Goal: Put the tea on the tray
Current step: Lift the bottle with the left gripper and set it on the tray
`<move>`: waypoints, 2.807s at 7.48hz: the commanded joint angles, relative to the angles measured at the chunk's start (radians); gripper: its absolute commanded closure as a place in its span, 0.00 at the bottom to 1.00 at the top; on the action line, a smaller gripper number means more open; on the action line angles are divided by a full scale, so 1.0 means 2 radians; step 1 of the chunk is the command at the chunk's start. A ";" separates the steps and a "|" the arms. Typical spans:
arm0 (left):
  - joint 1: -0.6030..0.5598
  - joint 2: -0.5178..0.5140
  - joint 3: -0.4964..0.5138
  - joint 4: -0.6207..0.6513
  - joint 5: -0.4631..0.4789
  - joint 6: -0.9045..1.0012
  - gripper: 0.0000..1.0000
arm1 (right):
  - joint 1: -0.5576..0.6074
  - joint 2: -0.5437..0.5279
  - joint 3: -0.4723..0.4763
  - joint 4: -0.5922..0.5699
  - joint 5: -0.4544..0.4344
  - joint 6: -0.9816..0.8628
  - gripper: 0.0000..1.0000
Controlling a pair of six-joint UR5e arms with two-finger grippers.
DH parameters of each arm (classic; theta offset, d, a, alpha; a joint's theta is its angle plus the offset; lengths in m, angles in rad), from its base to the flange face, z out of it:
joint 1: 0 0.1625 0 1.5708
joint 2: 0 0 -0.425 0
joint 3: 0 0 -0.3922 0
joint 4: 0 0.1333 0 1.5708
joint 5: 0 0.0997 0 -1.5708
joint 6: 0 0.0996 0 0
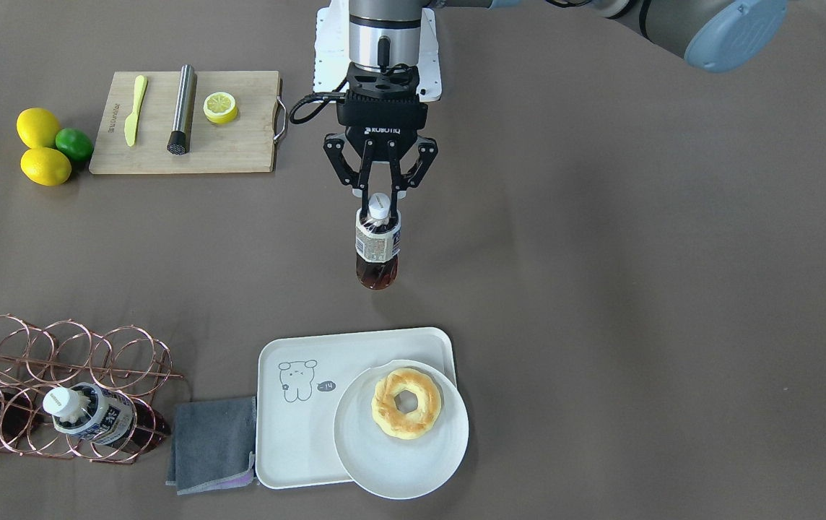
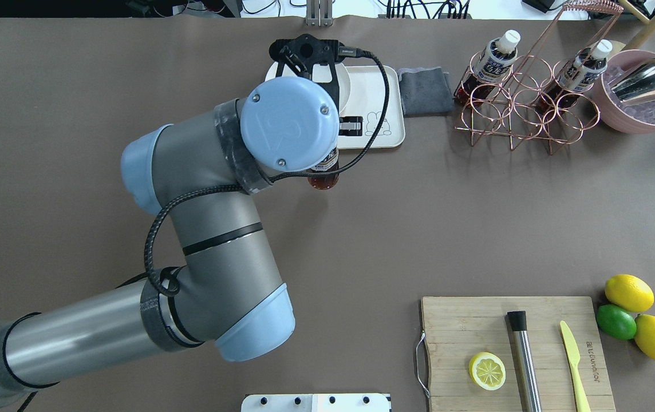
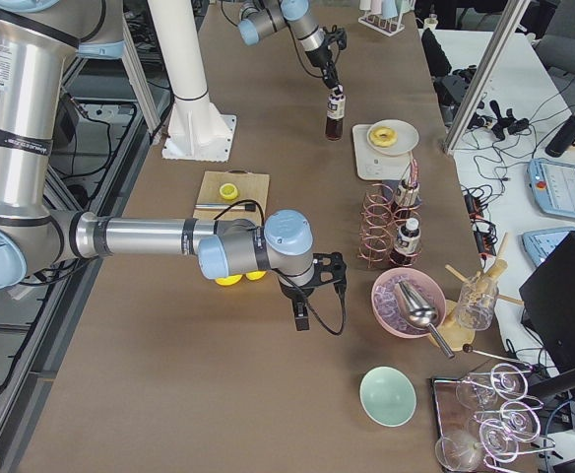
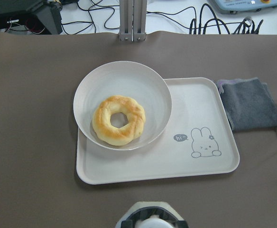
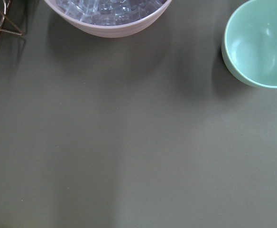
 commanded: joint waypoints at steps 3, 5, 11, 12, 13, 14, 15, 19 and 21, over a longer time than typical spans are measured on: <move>-0.052 -0.186 0.250 -0.054 -0.002 -0.001 1.00 | 0.007 -0.008 -0.001 0.000 0.004 0.000 0.00; -0.067 -0.243 0.392 -0.131 -0.014 0.003 1.00 | 0.008 -0.008 -0.009 0.000 0.003 0.000 0.00; -0.064 -0.273 0.496 -0.169 -0.016 0.021 1.00 | 0.009 -0.008 -0.013 -0.001 0.004 0.004 0.00; -0.064 -0.272 0.502 -0.184 -0.016 0.021 1.00 | 0.010 -0.008 -0.014 -0.001 0.004 0.004 0.00; -0.063 -0.272 0.507 -0.195 -0.017 0.021 1.00 | 0.009 -0.007 -0.015 -0.001 0.002 0.003 0.00; -0.061 -0.271 0.507 -0.202 -0.018 0.021 1.00 | 0.009 -0.007 -0.018 -0.001 0.003 0.003 0.00; -0.062 -0.268 0.507 -0.210 -0.027 0.022 1.00 | 0.010 -0.007 -0.019 -0.001 0.002 0.003 0.00; -0.070 -0.267 0.501 -0.213 -0.035 0.067 0.03 | 0.009 -0.007 -0.016 0.000 0.004 0.000 0.00; -0.122 -0.252 0.446 -0.219 -0.150 0.058 0.03 | 0.010 -0.007 -0.014 0.000 0.004 0.001 0.00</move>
